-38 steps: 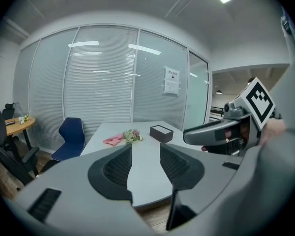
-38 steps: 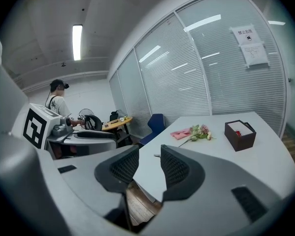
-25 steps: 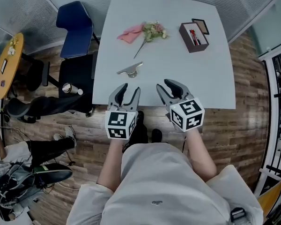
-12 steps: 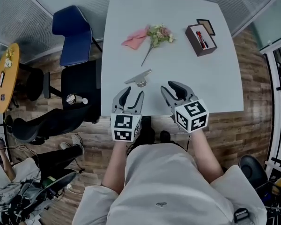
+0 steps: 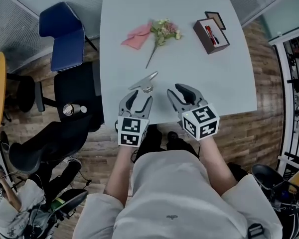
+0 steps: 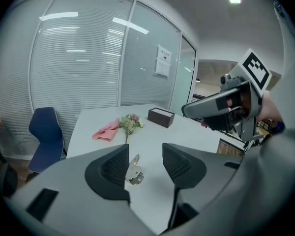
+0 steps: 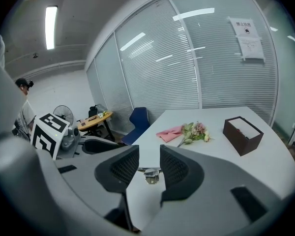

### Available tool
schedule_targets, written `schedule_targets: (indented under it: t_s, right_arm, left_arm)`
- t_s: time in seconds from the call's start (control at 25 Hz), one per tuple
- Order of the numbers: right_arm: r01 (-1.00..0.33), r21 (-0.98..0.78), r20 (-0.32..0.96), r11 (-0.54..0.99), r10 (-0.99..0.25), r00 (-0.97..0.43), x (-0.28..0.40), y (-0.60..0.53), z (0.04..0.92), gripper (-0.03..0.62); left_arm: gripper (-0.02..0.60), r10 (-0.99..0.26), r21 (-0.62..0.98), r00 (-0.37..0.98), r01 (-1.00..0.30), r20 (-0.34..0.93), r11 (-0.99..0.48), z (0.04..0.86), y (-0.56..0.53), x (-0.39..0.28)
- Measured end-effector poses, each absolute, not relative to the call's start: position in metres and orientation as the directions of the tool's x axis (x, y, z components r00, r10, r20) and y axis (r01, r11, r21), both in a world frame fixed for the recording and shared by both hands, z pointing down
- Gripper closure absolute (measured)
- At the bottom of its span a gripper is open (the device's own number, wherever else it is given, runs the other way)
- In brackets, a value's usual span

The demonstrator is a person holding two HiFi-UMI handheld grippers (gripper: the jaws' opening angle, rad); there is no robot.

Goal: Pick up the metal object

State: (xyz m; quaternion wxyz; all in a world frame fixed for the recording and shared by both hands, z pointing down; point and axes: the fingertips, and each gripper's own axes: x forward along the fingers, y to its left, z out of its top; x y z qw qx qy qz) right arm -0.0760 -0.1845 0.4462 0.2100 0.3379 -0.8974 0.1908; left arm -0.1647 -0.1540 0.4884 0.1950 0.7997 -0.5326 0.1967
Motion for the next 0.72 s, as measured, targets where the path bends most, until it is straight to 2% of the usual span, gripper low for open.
schedule_targets:
  t_s: [0.36,0.72]
  right_arm:
    - [-0.721,-0.200,0.543,0.663,-0.538,-0.645,-0.075,-0.191,0.462,0.459]
    - [-0.728,-0.209,0.580,0.653,-0.517,-0.630,-0.070,-0.197,0.480,0.461]
  left_arm:
    - [0.376,-0.692,0.082,0.417,-0.883,0.590,-0.462,0.523,-0.166,-0.157]
    - [0.376,-0.645,0.081,0.411,-0.875,0.644,-0.477,0.555,-0.173,-0.158]
